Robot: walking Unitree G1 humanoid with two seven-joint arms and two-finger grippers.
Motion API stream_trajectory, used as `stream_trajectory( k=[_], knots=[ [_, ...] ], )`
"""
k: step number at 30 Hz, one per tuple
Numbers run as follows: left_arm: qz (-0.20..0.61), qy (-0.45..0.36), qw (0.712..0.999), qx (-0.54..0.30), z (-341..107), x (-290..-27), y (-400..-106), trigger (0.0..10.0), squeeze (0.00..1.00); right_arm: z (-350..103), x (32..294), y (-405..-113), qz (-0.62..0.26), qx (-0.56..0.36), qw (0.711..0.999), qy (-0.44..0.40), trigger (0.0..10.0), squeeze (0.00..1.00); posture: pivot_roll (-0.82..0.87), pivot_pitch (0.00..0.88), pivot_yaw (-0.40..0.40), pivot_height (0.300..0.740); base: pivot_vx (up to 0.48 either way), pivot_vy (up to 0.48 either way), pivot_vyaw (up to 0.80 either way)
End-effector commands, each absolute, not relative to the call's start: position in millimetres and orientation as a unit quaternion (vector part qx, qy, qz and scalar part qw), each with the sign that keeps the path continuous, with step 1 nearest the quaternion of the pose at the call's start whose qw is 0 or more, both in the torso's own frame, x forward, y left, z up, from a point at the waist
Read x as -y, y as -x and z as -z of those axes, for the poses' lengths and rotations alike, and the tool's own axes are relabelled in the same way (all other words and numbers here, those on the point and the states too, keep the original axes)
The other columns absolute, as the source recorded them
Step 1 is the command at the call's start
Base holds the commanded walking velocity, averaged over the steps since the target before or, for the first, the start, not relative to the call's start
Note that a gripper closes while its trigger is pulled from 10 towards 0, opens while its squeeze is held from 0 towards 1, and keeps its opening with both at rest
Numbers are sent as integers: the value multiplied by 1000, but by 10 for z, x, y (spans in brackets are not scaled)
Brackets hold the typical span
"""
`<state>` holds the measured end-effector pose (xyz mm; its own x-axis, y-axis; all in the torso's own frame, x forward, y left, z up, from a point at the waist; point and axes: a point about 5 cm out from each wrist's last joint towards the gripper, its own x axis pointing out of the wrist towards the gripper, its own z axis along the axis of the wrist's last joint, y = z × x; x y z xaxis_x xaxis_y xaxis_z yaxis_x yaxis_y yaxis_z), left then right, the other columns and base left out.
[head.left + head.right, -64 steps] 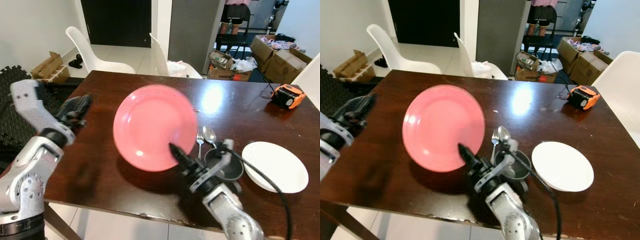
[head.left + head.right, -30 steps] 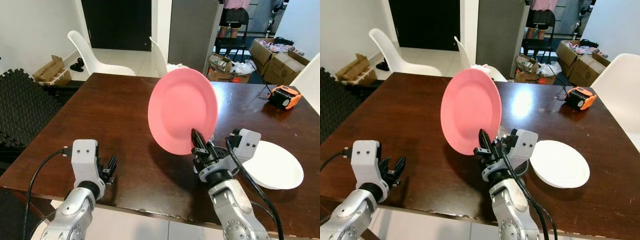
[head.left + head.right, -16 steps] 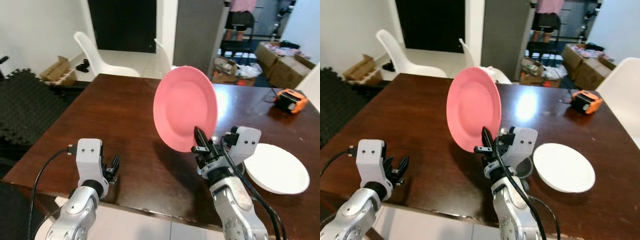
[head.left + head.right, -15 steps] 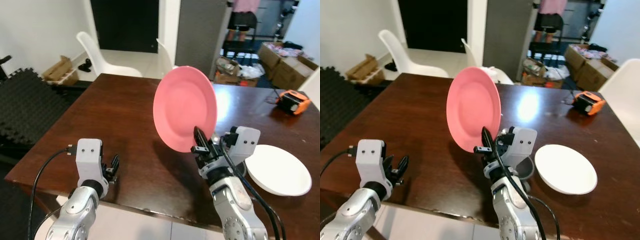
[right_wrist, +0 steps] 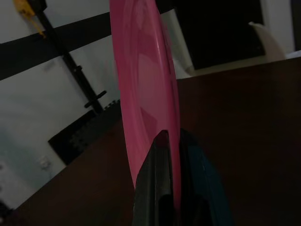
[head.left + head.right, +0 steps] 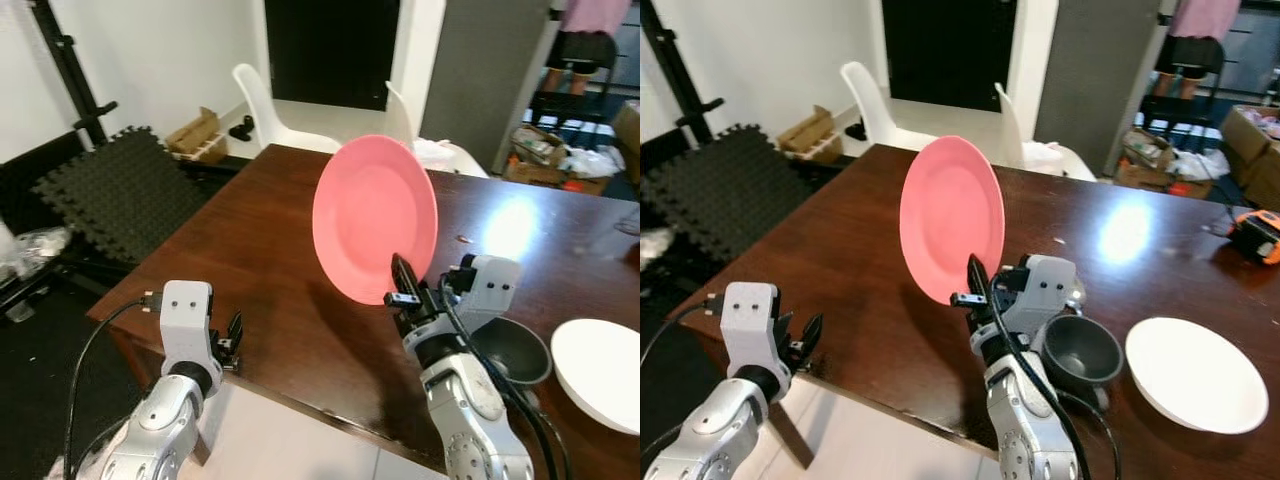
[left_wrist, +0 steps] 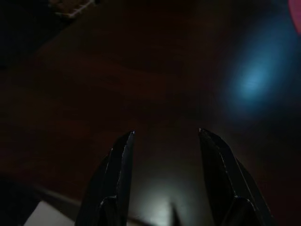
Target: Setting the table
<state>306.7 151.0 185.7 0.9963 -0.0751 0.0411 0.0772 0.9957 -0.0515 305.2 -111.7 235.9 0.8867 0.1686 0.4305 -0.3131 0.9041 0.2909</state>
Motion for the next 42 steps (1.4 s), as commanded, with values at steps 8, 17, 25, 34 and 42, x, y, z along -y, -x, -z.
stream_trajectory(
  k=[8, 17, 25, 34, 42],
  knots=[
    [37, 18, 999, 11, -1791, -1514, -3064, 10000, 0, -2348, 1070, -3054, -137, 206, 951, -185, 10000, 102, 22, 135, 80, 740, 0, 0, 756],
    [38, 17, 999, 10, -1777, -1514, -3063, 10000, 0, -2335, 1068, -3056, -138, 205, 951, -184, 10000, 137, 21, 134, 80, 740, 0, 0, 756],
    [39, 17, 999, 10, -1773, -1508, -3060, 10000, 0, -2333, 1072, -3054, -137, 205, 951, -184, 10000, 153, 21, 139, 82, 740, 0, 0, 756],
    [39, 17, 999, 8, -1765, -1511, -3061, 10000, 0, -2327, 1077, -3057, -135, 205, 952, -183, 10000, 169, 20, 143, 84, 740, 0, 0, 756],
    [40, 17, 999, 7, -1762, -1515, -3058, 10000, 0, -2326, 1083, -3055, -132, 205, 952, -185, 10000, 165, 21, 144, 86, 740, 0, 0, 756]
  ],
)
